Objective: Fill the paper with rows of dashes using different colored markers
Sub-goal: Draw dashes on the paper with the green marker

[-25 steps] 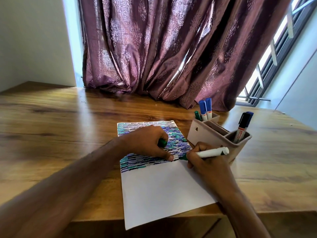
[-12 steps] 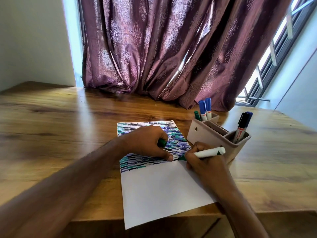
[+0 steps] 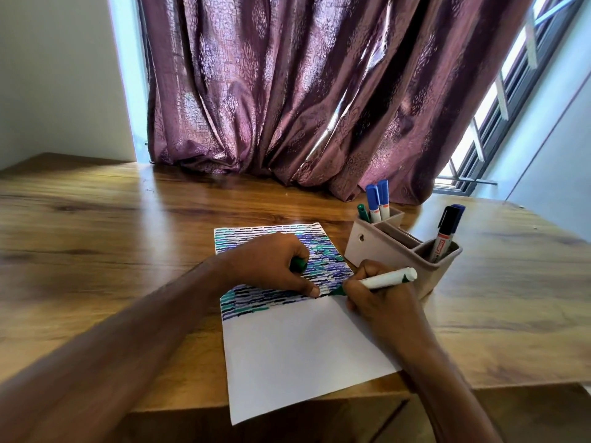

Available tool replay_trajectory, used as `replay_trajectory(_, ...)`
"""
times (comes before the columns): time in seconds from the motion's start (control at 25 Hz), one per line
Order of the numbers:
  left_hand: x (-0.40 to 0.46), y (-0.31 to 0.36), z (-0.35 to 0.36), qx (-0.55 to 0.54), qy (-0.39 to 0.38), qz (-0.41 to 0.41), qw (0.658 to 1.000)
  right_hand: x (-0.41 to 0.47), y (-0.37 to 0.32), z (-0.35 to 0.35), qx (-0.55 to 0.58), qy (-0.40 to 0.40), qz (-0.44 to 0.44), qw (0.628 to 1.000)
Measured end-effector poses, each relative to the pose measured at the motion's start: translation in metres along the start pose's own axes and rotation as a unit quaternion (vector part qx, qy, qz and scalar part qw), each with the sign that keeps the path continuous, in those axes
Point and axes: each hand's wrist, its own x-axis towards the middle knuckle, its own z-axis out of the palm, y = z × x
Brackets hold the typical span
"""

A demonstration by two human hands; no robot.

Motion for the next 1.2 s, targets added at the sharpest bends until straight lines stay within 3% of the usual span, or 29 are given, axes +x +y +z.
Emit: replay_trajectory(1.2,0.0008,0.0031,0.0012,-0.003,-0.013,-0.018,1.0,0.002,0.0048,-0.0006,0.013,0.022,0.039,0.999)
